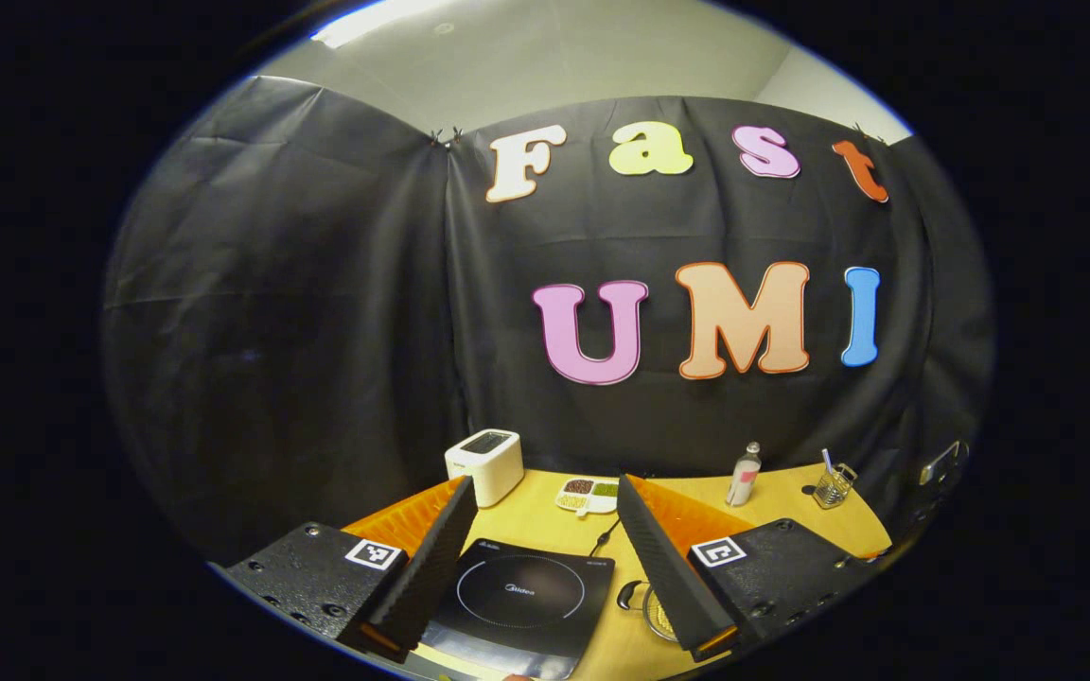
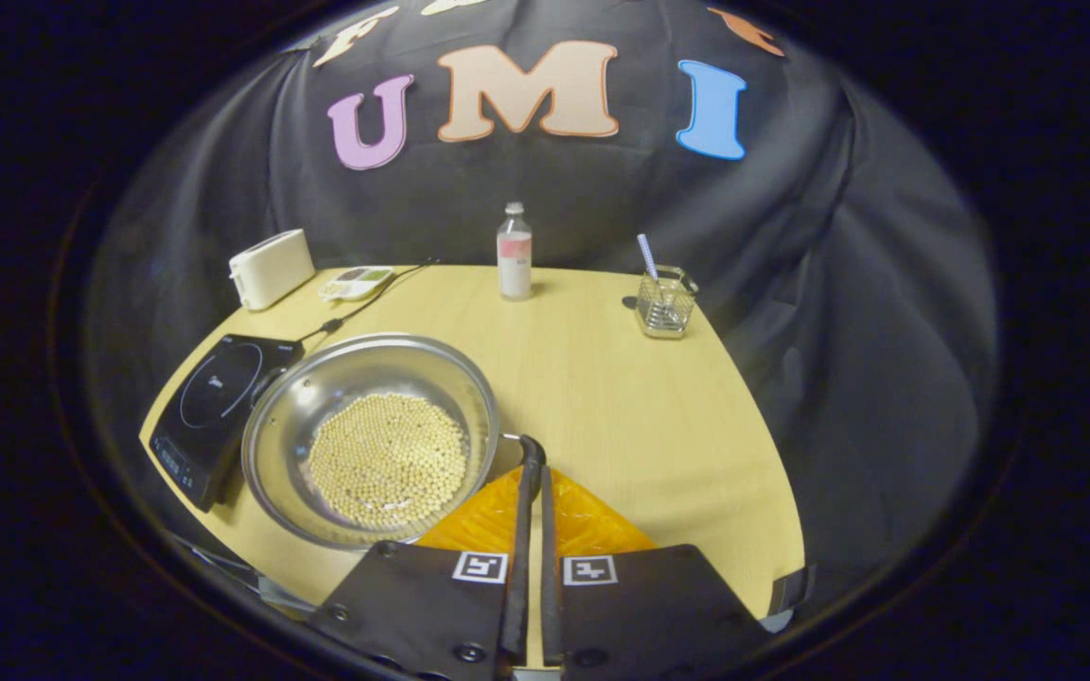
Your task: First push the handle of the pot to place it horizontally, then grasp the pot with both hands and set it on the induction cooktop.
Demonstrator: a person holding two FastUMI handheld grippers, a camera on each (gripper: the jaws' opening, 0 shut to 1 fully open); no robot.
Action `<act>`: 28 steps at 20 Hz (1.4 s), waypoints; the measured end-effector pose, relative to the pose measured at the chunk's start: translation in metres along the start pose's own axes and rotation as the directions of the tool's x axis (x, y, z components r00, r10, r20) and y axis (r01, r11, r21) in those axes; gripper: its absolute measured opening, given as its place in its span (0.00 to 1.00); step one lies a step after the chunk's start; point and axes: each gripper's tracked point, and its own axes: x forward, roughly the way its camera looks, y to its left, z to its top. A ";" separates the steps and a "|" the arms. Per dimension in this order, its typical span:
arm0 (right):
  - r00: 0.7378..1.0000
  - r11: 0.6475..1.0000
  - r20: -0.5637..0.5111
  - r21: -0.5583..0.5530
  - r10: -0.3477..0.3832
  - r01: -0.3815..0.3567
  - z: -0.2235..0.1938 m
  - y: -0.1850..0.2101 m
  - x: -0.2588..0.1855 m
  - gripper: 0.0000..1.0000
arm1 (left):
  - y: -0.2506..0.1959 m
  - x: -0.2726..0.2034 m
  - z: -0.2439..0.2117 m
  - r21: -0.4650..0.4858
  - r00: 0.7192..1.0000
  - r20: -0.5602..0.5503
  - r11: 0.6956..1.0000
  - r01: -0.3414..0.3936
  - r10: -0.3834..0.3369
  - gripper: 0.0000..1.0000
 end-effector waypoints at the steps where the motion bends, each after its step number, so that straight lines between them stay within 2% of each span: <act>1: 1.000 1.000 0.017 0.013 0.000 0.000 0.006 0.000 -0.003 0.12 | -0.001 0.001 -0.004 -0.011 1.000 -0.012 1.000 0.005 -0.005 0.96; 3: 0.999 0.999 0.051 0.033 0.000 -0.002 0.017 0.001 -0.005 0.18 | 0.002 0.004 -0.012 -0.028 0.999 -0.034 1.000 0.010 -0.011 0.96; 5: 0.998 0.999 0.067 0.048 0.006 -0.009 0.022 0.005 -0.005 0.36 | 0.002 0.006 -0.019 -0.033 0.999 -0.047 0.999 0.013 -0.015 0.96; 6: 0.998 0.998 0.068 0.056 0.013 -0.017 0.024 0.007 -0.004 0.40 | 0.003 0.008 -0.022 -0.031 0.998 -0.054 0.999 0.016 -0.017 0.96; 9: 0.999 0.996 0.046 0.083 0.025 -0.029 0.019 0.013 0.008 1.00 | 0.005 0.010 -0.029 -0.024 0.997 -0.071 1.000 0.020 -0.021 0.96; 19: 0.990 0.993 -0.132 0.106 -0.039 0.053 -0.023 0.014 0.058 1.00 | 0.018 0.015 -0.059 0.007 0.987 -0.155 0.999 0.041 -0.040 0.96; 28: 0.963 0.993 -0.268 0.110 -0.009 0.040 -0.060 0.027 0.096 0.99 | 0.015 0.036 -0.091 -0.006 0.965 -0.251 0.997 0.076 -0.075 0.96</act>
